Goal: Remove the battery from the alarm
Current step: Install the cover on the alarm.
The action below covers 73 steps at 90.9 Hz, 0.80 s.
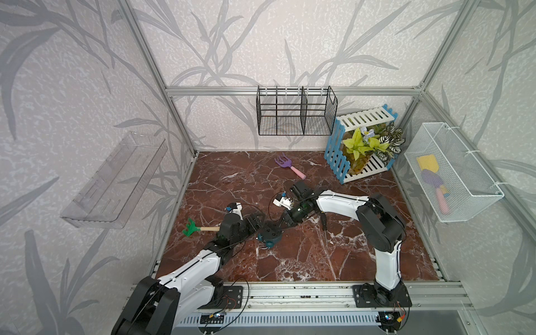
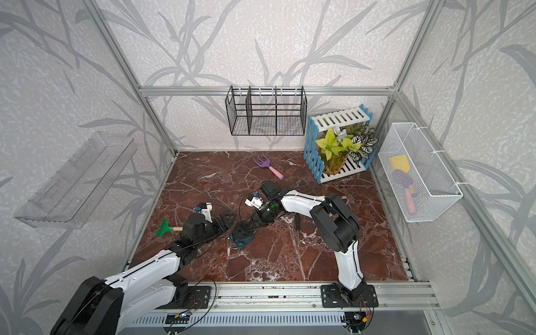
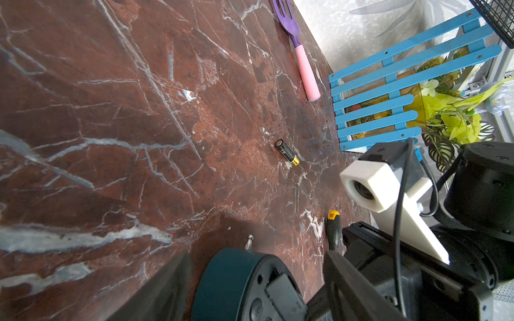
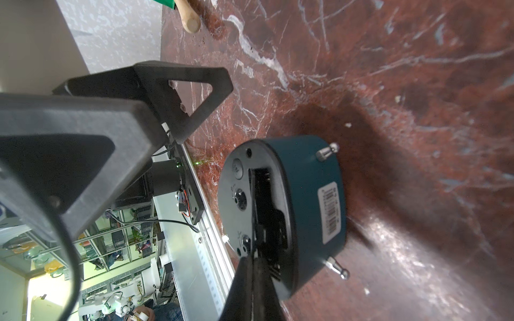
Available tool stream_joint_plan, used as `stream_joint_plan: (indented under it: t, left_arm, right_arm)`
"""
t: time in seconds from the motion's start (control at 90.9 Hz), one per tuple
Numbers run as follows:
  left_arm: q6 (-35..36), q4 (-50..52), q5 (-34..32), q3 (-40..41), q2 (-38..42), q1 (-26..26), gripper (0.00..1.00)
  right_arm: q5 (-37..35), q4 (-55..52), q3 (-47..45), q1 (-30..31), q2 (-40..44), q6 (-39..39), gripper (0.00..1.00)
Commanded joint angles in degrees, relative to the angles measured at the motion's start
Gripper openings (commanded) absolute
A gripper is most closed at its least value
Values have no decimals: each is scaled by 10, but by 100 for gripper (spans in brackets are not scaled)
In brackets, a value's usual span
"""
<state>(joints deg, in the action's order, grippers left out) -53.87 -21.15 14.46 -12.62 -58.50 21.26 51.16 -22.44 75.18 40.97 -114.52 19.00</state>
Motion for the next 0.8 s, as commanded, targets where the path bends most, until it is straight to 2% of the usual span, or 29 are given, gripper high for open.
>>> stream_joint_plan:
  t: [0.0,0.297,0.792]
  left_arm:
    - [-2,-12,-1,5,4,-3,80]
    - [-3,-14,1,4,2,-4,80]
    - [-3,-16,3,2,0,-6,79]
  right_arm:
    - [15,-3,14,-2,-10,-8,2]
    - [22,-2,16,-1,-23,-6,2]
    - [1,-44,42,-1,-26,-33,15]
